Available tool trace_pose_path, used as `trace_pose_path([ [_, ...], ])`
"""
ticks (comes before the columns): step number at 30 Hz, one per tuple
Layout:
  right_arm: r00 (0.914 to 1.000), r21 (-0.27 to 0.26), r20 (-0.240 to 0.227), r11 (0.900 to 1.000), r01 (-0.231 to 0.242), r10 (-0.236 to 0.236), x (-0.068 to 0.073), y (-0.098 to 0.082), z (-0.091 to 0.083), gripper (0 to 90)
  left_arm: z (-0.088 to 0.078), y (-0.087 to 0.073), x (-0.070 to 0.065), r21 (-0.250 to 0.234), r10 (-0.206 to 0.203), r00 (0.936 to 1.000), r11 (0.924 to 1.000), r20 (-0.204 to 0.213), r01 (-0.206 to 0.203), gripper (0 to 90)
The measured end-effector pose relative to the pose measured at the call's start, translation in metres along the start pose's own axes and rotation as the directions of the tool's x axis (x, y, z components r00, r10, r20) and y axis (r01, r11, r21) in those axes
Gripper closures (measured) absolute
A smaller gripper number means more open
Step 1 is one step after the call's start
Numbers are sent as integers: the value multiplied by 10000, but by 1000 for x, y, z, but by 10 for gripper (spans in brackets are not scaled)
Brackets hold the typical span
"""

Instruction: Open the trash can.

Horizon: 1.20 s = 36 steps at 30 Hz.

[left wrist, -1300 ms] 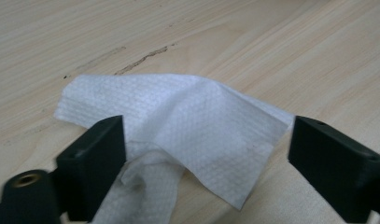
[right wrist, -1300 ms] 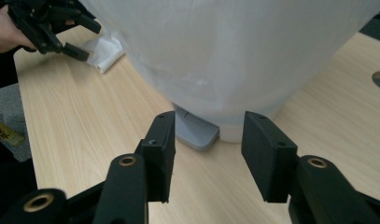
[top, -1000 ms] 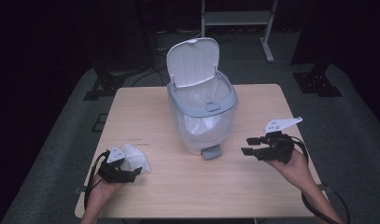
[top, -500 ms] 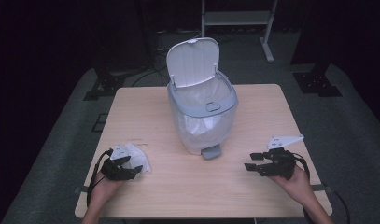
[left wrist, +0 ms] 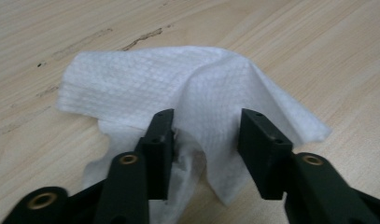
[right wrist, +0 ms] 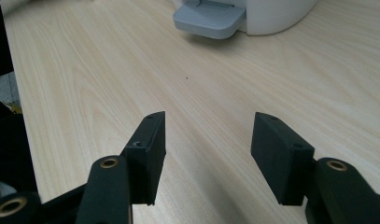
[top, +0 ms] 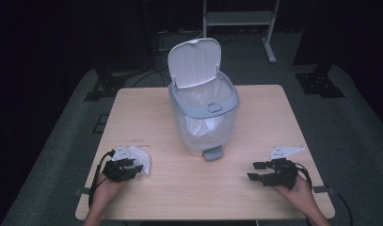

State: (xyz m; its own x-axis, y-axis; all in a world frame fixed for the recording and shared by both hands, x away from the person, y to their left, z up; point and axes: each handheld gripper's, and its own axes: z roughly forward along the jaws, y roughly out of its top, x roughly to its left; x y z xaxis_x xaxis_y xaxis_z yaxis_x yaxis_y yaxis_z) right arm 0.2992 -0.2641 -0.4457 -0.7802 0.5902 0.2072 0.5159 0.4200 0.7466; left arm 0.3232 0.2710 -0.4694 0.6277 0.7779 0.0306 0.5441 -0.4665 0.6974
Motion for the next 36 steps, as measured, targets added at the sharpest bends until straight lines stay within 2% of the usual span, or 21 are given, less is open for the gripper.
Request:
trace_pose_path([
  [4, 10000, 48, 22, 10000, -38, 38, -1, -3, 2, 432, 0, 1, 0, -1, 147, 9998, 9999, 96, -147, 691],
  [12, 9998, 104, 167, 9999, 116, -117, -2, -6, 4, 399, 0, 2, -1, 8, 253, 9997, 9997, 44, -253, 831],
  [17, 9997, 97, 235, 9999, 88, -91, -4, -8, 2, 391, 0, 3, 1, 88, 130, 9993, 9999, 348, -133, 845],
  [24, 9992, -76, 380, 9999, 115, -112, -5, -8, -3, 371, -1, 6, -3, 139, 168, 9970, 9997, 751, -178, 848],
  [36, 9986, 8, 476, 9998, 218, -218, -7, -9, -3, 324, -12, 20, -2, 56, 221, 9930, 9997, 1162, -229, 847],
])
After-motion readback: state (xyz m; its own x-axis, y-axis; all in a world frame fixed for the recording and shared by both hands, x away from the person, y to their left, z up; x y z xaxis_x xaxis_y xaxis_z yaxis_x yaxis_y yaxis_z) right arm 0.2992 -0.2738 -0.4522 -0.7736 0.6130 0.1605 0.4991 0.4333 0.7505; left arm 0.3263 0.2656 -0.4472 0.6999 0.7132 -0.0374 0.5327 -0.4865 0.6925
